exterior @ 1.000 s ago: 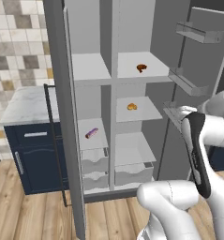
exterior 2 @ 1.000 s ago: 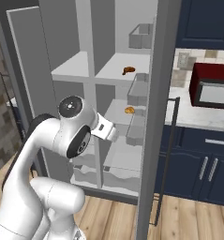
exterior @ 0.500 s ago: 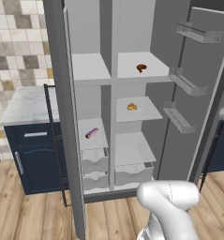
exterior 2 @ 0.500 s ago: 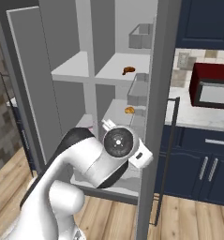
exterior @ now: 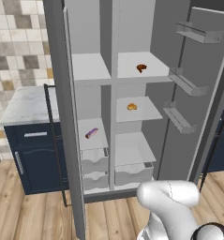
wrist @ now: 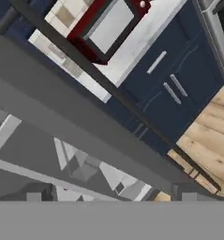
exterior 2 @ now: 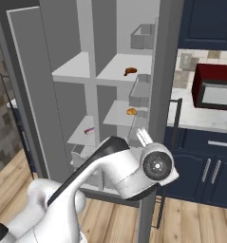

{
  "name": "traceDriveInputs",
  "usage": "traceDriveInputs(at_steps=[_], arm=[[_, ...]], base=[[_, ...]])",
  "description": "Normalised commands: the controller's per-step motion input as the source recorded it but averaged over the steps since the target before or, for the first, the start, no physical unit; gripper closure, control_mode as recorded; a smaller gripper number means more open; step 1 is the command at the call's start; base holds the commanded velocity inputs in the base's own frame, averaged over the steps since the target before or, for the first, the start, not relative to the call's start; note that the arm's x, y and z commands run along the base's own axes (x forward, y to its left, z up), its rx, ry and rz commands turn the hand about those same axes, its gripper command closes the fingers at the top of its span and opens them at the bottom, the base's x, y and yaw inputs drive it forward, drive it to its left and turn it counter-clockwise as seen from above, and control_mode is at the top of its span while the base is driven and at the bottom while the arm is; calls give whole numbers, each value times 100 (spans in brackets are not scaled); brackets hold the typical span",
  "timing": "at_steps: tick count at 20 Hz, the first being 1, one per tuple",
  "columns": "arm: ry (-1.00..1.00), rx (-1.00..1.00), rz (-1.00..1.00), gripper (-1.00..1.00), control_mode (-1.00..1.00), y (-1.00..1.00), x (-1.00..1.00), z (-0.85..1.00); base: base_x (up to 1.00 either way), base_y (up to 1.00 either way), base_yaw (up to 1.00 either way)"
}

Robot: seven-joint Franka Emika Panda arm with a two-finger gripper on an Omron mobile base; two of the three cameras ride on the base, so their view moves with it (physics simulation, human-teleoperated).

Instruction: Pick up the frozen chicken drumstick from the freezer, place it on any shelf in the fridge, and close the fridge and freezer doors when done.

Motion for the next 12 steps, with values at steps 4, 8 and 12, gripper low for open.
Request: traceDriveInputs(at_steps=[4, 8, 12], arm=[[-3, 27, 0, -100, -100, -83, 44, -42], [-7, 24, 0, -100, -100, -62, 52, -38], [-10, 25, 3, -100, -100, -56, 61, -40]], base=[[0, 0, 0], [0, 0, 0], [0, 0, 0]])
